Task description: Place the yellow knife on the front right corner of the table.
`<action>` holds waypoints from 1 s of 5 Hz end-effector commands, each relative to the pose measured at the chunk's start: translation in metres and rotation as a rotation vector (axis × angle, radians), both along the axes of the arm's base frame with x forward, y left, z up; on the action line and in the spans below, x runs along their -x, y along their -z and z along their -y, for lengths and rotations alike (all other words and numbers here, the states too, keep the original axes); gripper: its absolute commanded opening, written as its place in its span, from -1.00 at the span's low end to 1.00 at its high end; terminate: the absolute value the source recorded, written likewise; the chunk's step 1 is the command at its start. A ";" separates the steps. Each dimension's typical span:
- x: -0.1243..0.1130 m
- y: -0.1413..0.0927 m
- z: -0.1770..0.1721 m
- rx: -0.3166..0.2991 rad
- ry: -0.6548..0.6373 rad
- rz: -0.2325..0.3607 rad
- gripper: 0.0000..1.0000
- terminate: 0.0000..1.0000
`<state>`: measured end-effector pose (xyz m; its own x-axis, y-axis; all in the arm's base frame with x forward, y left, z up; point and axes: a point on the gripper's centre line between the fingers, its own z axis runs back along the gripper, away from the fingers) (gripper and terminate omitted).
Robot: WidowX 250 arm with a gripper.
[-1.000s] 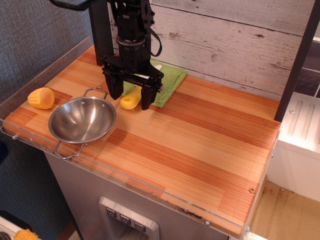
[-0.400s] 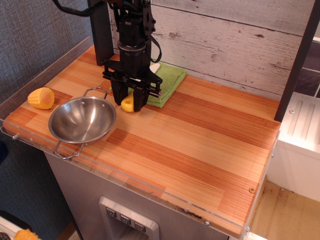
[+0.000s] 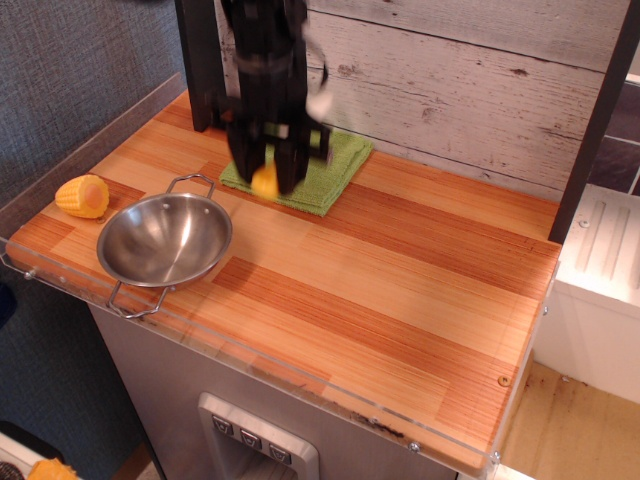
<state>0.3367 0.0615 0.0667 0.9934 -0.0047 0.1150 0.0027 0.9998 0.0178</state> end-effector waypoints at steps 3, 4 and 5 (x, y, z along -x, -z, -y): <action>0.085 -0.009 0.137 0.082 0.208 -0.006 -1.00 -1.00; 0.095 -0.002 0.162 0.110 0.166 -0.025 -1.00 -1.00; 0.094 0.002 0.177 0.126 0.124 -0.023 -1.00 -1.00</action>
